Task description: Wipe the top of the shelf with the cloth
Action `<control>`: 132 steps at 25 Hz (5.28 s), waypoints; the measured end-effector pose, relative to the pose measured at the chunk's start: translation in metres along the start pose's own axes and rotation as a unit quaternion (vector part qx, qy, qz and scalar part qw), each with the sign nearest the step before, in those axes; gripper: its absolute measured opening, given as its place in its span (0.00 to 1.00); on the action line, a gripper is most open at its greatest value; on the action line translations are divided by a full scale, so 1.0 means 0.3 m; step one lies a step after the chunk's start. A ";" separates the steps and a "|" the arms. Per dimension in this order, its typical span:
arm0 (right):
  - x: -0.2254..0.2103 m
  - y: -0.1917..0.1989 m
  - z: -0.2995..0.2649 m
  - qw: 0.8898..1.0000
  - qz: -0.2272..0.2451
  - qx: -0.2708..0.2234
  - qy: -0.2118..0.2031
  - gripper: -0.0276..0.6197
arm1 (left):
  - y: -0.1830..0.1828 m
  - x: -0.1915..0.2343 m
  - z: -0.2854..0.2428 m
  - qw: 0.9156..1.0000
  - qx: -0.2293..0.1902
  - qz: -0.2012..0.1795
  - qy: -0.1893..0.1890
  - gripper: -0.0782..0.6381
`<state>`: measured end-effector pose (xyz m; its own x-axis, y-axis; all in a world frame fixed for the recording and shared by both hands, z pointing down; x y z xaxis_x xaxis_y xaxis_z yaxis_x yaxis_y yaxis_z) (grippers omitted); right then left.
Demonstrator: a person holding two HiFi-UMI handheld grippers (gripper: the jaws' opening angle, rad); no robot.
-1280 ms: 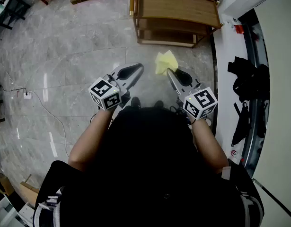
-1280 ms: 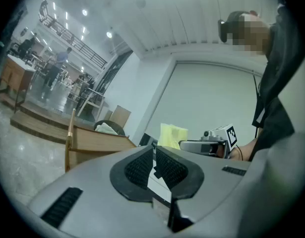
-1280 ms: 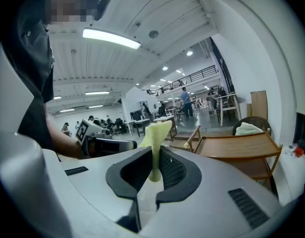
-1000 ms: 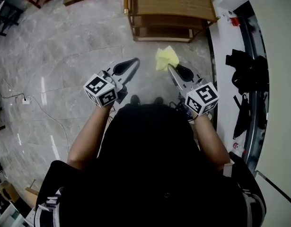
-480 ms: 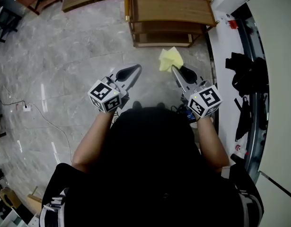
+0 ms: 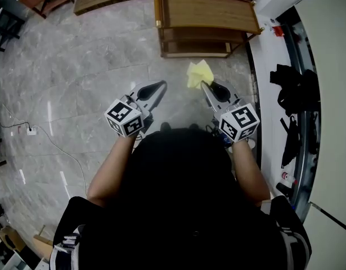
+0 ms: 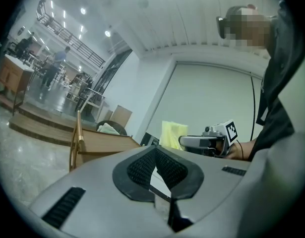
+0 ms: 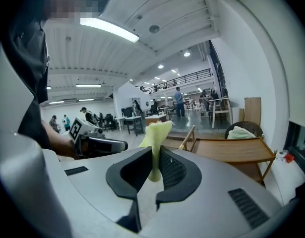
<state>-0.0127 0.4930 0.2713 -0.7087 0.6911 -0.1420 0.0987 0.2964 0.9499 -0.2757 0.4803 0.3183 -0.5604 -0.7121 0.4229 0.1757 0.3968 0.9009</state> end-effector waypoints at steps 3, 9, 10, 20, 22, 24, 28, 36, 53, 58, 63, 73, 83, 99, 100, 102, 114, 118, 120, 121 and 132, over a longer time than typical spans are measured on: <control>0.017 0.014 -0.020 1.000 -0.005 0.006 0.010 0.11 | 0.020 0.013 0.021 1.000 0.002 -0.004 0.000 0.12; -0.051 0.018 -0.052 0.999 -0.013 0.023 0.028 0.11 | 0.055 0.077 -0.021 1.000 0.007 0.018 0.000 0.12; -0.064 0.018 -0.053 0.999 -0.017 0.024 0.030 0.11 | 0.060 0.089 -0.027 1.000 0.010 0.023 -0.002 0.12; -0.103 0.027 -0.075 0.999 -0.037 0.014 0.023 0.11 | 0.039 0.128 -0.014 0.999 0.007 0.023 -0.027 0.12; -0.140 0.025 -0.100 0.999 -0.036 0.011 0.012 0.11 | 0.028 0.136 -0.040 0.999 0.007 0.024 -0.035 0.12; -0.221 0.019 -0.140 0.999 -0.045 0.005 0.005 0.11 | 0.012 0.164 -0.100 0.999 0.014 0.024 -0.042 0.12; -0.380 0.007 -0.253 0.998 -0.055 0.000 -0.009 0.11 | -0.033 0.246 -0.214 0.998 0.028 0.019 -0.060 0.12; -0.702 -0.072 -0.336 0.995 -0.093 -0.018 -0.044 0.11 | -0.154 0.316 -0.502 0.993 0.064 0.001 -0.103 0.12; -1.013 -0.170 -0.576 0.990 -0.116 -0.026 -0.071 0.11 | -0.339 0.486 -0.762 0.984 0.070 0.006 -0.166 0.12; -1.094 -0.197 -0.699 0.992 -0.108 0.002 -0.063 0.11 | -0.394 0.630 -0.853 0.982 0.067 0.013 -0.175 0.12; -1.178 -0.232 -0.873 0.991 -0.116 0.041 -0.051 0.11 | -0.439 0.819 -0.964 0.977 0.097 0.043 -0.185 0.12; -1.251 -0.228 -1.266 0.981 -0.149 0.112 -0.050 0.11 | -0.513 1.112 -1.067 0.959 0.160 0.099 -0.214 0.12; -1.275 -0.166 -1.609 0.972 -0.144 0.176 -0.052 0.11 | -0.533 1.305 -1.085 0.948 0.193 0.129 -0.217 0.12; -1.400 0.147 -1.875 0.939 -0.178 0.288 -0.057 0.11 | -0.500 1.291 -1.198 0.937 0.196 0.157 -0.244 0.12; -1.402 0.160 -1.886 0.937 -0.178 0.294 -0.056 0.11 | -0.498 1.288 -1.202 0.935 0.196 0.161 -0.247 0.12; -1.404 0.169 -1.905 0.936 -0.174 0.302 -0.052 0.11 | -0.494 1.281 -1.208 0.932 0.199 0.166 -0.252 0.12; -1.451 0.164 -1.906 0.930 -0.125 0.343 -0.053 0.11 | -0.475 1.245 -1.283 0.924 0.204 0.180 -0.269 0.12; -1.506 0.165 -1.855 0.928 -0.122 0.349 -0.043 0.11 | -0.456 1.226 -1.341 0.923 0.226 0.166 -0.264 0.12; -1.542 0.168 -1.823 0.928 -0.123 0.349 -0.036 0.11 | -0.446 1.214 -1.373 0.922 0.233 0.166 -0.262 0.12; -1.561 0.169 -1.807 0.929 -0.124 0.348 -0.033 0.11 | -0.441 1.209 -1.390 0.922 0.234 0.168 -0.260 0.12; -1.776 0.191 -1.591 0.926 -0.148 0.347 0.000 0.11 | -0.384 1.133 -1.606 0.918 0.260 0.159 -0.252 0.12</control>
<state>0.0371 -0.1729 0.5341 -0.7771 0.5109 -0.3674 0.3250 0.8258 0.4610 -0.0965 -0.0865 0.4050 -0.8740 -0.2053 0.4404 0.0589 0.8549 0.5154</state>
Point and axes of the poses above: the fingertips, and each gripper's own axes: z backward along the fingers, x to its left, y out of its underside, the point moved 10 cm from there along z, backward along the fingers, and after that the axes turned 3 degrees about -y, right-handed, at the moved point
